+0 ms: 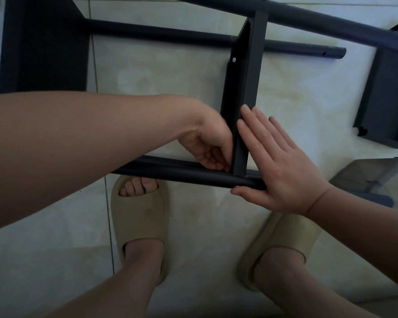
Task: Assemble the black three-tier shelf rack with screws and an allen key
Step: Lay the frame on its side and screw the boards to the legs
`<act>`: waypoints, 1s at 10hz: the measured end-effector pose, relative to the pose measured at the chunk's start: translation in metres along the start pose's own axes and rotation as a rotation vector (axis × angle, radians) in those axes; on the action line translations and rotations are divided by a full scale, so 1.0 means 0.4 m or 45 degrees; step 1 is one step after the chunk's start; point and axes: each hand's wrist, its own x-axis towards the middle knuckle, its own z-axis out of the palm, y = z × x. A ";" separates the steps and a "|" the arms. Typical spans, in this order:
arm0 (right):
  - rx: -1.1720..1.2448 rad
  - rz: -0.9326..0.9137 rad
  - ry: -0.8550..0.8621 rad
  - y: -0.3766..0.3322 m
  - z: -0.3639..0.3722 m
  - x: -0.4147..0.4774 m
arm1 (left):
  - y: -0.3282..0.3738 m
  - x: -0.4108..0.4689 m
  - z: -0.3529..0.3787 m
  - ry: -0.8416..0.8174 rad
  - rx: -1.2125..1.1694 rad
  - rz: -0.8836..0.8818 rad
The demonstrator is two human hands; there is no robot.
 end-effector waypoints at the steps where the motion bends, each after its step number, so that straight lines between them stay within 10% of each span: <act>1: 0.004 0.000 0.001 0.000 0.001 0.000 | -0.001 0.001 -0.001 0.004 -0.002 -0.008; 10: 0.001 0.002 -0.013 -0.002 -0.001 0.000 | -0.054 -0.002 0.015 -0.103 -0.257 0.290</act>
